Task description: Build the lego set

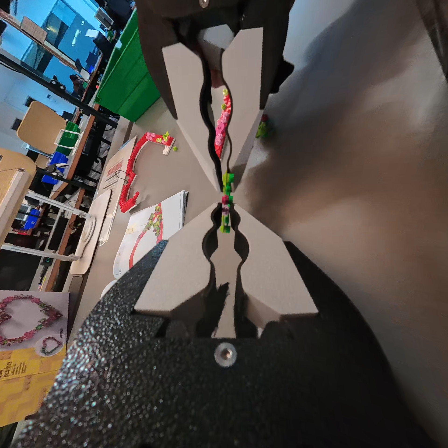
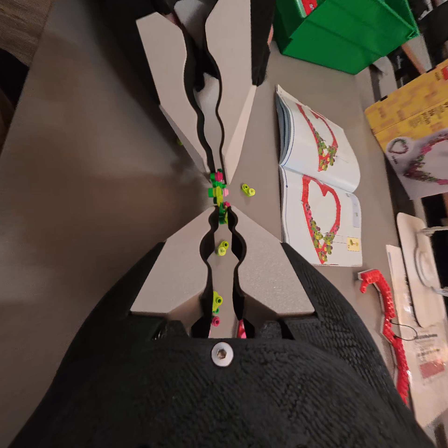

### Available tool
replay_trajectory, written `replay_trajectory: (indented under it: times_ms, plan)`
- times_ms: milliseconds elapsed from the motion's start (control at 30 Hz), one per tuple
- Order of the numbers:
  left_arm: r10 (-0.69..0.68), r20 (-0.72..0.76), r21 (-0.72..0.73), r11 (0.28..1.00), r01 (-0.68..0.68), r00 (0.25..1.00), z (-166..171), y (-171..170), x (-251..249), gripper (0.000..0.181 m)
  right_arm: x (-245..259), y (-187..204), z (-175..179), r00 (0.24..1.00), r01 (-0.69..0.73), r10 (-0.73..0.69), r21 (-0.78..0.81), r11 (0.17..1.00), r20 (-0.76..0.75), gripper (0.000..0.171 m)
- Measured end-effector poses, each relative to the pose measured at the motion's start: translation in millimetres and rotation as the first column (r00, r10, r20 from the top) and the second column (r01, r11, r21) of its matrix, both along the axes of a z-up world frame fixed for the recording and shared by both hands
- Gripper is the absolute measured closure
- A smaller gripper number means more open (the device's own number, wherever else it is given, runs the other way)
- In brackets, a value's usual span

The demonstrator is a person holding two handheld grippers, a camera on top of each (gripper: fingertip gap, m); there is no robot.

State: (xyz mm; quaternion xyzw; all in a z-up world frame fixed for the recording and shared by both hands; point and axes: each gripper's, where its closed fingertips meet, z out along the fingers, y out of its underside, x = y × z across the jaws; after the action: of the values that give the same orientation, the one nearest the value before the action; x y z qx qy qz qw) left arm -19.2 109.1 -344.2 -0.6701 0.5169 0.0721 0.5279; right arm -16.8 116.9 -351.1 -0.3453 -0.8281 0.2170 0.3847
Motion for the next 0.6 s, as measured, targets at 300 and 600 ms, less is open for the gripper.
replay_trajectory:
  times_ms: [300, 600]
  plan:
    - [0.074, -0.108, 0.115, 0.991, -0.061, 0.991, -2, 7, -2, 0.166, 1, -6, 7, 0.999, -0.006, 0.007, 0.023, 1.000, -0.037, 0.168]
    - [0.122, -0.204, 0.155, 0.984, -0.091, 0.971, -9, 10, -6, 0.178, 3, -9, 8, 0.999, -0.004, 0.003, -0.037, 0.999, -0.032, 0.158]
